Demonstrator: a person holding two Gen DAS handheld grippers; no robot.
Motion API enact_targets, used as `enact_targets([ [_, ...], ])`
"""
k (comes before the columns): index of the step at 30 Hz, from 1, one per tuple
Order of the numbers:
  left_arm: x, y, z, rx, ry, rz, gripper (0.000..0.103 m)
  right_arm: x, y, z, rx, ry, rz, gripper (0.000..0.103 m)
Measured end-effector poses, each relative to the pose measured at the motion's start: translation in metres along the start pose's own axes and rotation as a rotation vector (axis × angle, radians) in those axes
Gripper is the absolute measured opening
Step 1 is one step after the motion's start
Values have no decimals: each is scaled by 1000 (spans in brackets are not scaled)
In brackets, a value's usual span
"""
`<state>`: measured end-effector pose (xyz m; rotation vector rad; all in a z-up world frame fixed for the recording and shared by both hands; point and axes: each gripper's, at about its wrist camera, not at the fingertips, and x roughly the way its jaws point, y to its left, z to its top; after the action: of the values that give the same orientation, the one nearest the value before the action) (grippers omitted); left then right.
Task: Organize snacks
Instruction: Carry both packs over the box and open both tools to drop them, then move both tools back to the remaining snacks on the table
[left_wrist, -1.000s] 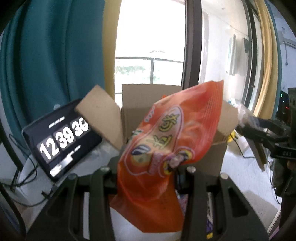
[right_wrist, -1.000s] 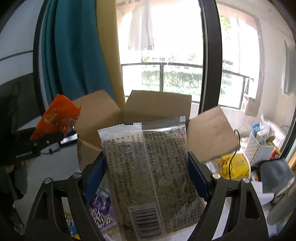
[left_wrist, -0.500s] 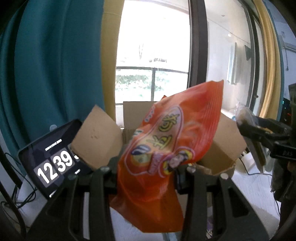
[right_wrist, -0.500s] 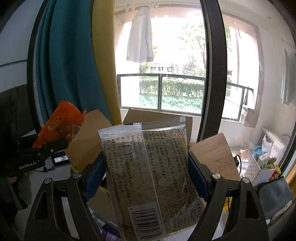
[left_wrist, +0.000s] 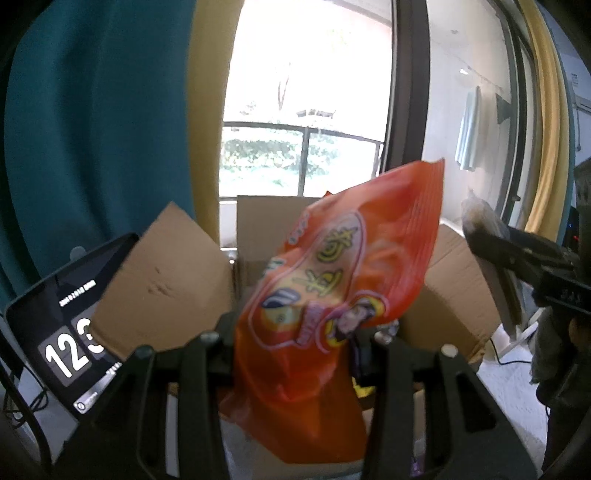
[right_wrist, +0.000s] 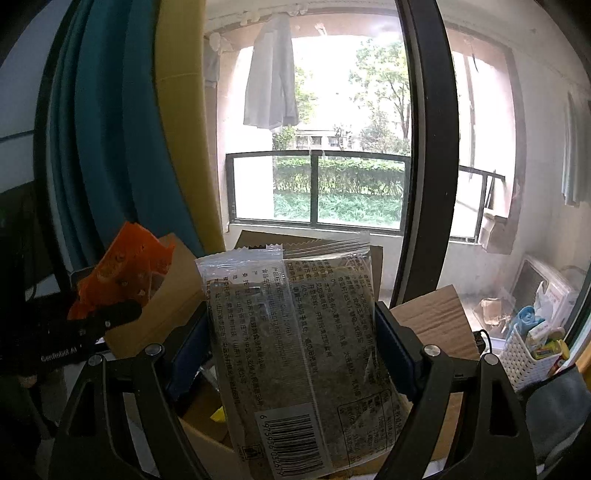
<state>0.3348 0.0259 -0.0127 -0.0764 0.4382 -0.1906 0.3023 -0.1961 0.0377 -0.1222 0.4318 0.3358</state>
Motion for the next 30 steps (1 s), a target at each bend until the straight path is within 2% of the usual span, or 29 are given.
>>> enact_targets([
  [2,5,0,2,-4,8,-1,44,2,0,-3,5,2,0,85],
  [4,6,-3,1,-10,13,-8,51,6,-1,-1,15,6,0,86],
  [6,7,-2,2,-16,12,-10,66,8,0,1,29,3,-1,86],
  [8,6,-3,3,-23,1,-4,74,11,0,4,30,-4,-10,87],
  [11,3,0,5,-38,-5,-4,82,13,5,5,-2,-3,-48,93],
  [14,-2,2,6,-52,-17,-4,90,8,6,3,-5,-19,-45,97],
  [21,-19,1,3,-59,-33,-7,91,-11,11,1,-12,-16,-40,97],
  [30,-44,-1,-5,-58,-40,-8,92,-17,16,-2,-30,5,-60,97],
])
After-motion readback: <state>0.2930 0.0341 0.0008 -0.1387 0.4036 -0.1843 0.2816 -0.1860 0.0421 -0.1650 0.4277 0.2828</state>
